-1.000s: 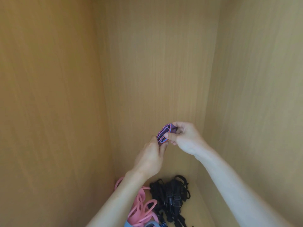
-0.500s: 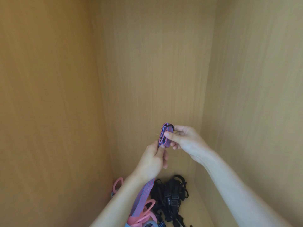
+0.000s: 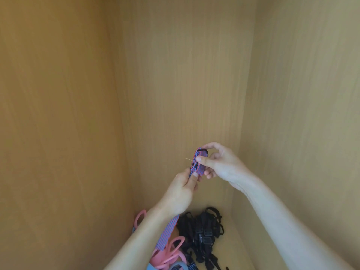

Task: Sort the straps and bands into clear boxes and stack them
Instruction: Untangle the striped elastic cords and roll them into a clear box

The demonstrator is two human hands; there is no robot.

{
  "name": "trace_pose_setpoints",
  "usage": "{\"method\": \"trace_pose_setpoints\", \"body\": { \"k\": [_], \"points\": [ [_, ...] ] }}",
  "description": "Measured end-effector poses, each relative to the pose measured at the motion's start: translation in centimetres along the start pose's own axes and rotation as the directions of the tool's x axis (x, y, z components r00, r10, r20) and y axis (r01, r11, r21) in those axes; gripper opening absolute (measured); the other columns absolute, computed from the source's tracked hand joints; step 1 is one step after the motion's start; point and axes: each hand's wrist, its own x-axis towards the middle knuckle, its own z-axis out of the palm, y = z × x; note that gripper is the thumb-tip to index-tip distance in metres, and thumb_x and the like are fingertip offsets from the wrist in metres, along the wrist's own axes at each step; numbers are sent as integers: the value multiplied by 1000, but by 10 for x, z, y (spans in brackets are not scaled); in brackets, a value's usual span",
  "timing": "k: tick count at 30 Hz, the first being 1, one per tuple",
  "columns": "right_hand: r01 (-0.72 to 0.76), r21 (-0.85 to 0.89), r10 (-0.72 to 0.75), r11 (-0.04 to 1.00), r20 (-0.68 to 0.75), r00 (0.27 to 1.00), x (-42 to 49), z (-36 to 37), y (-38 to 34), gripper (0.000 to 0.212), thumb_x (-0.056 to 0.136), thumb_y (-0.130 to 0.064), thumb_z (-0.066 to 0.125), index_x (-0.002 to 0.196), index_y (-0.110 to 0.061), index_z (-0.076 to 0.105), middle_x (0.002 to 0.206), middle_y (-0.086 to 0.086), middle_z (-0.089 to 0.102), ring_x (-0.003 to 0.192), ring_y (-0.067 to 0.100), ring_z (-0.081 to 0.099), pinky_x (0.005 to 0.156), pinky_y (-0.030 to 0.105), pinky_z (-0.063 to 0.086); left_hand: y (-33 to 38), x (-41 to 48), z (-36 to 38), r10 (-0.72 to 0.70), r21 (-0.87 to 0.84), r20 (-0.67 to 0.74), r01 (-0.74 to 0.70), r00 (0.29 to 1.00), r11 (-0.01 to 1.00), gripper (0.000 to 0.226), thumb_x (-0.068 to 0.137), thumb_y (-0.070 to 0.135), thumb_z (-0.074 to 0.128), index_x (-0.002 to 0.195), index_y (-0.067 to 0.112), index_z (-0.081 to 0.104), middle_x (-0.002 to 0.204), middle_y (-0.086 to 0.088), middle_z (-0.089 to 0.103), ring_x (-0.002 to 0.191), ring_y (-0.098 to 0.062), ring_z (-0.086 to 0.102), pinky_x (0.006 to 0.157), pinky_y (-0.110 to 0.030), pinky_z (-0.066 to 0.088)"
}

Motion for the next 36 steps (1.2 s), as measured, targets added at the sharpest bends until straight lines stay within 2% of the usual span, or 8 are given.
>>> {"method": "trace_pose_setpoints", "body": {
  "k": [4, 9, 14, 18, 21, 25, 30, 36],
  "points": [
    [99, -165, -107, 981, -38, 994, -3, 5, -7, 31, 87, -15, 79, 111, -19, 59, 66, 13, 59, 47, 19, 61, 54, 33, 56, 8, -3, -4, 5, -53, 84, 0, 996, 999, 17, 97, 32, 45, 96, 17, 51, 68, -3, 46, 52, -16, 42, 53, -31, 40],
    [132, -201, -145, 971, -53, 988, -9, 8, -16, 33, 84, -20, 82, 107, -25, 59, 61, 3, 63, 50, 19, 66, 55, 31, 57, 11, -3, -5, 26, 51, 26, -28, 999, 998, 33, 109, 32, 37, 95, 5, 50, 67, 0, 43, 56, -17, 37, 57, -37, 37],
    [91, -63, -84, 994, 109, 990, -9, -8, -21, 40, 88, -7, 75, 125, -13, 61, 76, 7, 62, 64, 20, 69, 63, 36, 62, 13, -6, -10, 2, -58, 15, -1, 1000, 998, 29, 109, 29, 36, 93, 9, 51, 62, 1, 42, 47, -12, 38, 49, -31, 39],
    [35, -24, -29, 999, 219, 975, -8, -20, -20, 26, 91, -5, 71, 115, -14, 69, 100, 8, 67, 84, 15, 69, 69, 30, 58, 15, -12, -6, 9, -100, 54, -4, 999, 995, 29, 109, 30, 37, 91, 11, 50, 58, 8, 40, 44, -10, 34, 46, -29, 35],
    [-16, 80, -8, 997, 294, 956, -9, -25, -15, 23, 92, -3, 67, 114, -9, 68, 104, 10, 73, 90, 17, 70, 75, 31, 57, 15, -14, -6, 52, -100, 68, -45, 996, 994, 28, 109, 29, 39, 90, 11, 51, 55, 14, 41, 43, -4, 33, 47, -26, 30],
    [7, 62, -25, 998, 305, 952, -11, -27, -13, 19, 94, -1, 64, 112, -3, 66, 102, 15, 72, 91, 22, 66, 88, 38, 53, 14, -14, -9, 73, -89, 78, -66, 994, 994, 33, 105, 34, 46, 89, 8, 58, 56, 2, 49, 41, -12, 40, 46, -28, 33],
    [44, -10, -40, 999, 272, 962, -15, -28, -15, 20, 95, 2, 61, 114, 6, 64, 102, 16, 71, 89, 22, 66, 91, 39, 52, 17, -8, -16, 53, -172, 159, -26, 986, 985, 26, 100, 30, 53, 89, 11, 67, 77, -4, 68, 56, -15, 57, 58, -23, 45],
    [91, -126, -66, 988, 188, 980, -17, -18, -17, 19, 94, 4, 64, 105, -11, 66, 93, 4, 72, 78, 10, 66, 80, 23, 54, 9, -7, -12, -63, -161, 185, 93, 981, 983, 28, 106, 35, 41, 97, 10, 51, 54, 6, 46, 47, -12, 37, 50, -25, 32]
  ]
}}
